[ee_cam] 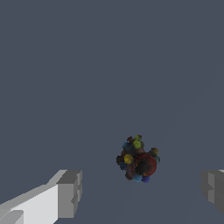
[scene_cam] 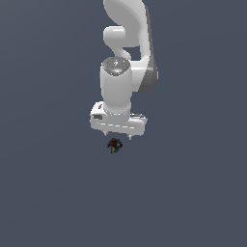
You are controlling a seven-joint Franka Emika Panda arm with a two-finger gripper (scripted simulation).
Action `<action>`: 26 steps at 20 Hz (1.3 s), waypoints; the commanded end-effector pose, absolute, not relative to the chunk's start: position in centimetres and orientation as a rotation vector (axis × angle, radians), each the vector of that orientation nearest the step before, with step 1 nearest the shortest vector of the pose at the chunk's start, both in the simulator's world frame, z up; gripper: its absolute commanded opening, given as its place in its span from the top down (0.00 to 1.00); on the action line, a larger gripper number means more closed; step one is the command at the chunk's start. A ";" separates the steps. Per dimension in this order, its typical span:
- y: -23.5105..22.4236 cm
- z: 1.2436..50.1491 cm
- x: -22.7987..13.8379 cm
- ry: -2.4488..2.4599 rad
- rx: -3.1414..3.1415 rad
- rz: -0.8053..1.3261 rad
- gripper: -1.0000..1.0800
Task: Pick up the object and move it to a goal position.
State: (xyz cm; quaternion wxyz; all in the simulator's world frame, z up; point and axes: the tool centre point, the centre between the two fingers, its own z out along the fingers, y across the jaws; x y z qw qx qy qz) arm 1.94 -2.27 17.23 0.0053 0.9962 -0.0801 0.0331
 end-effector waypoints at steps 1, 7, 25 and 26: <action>-2.6 16.0 1.5 -0.350 3.115 0.090 0.04; -3.5 12.6 0.3 -0.647 3.077 0.051 0.04; -5.1 8.0 -1.9 -1.068 2.955 0.000 0.04; -5.1 8.0 -1.9 -1.060 2.957 0.000 0.04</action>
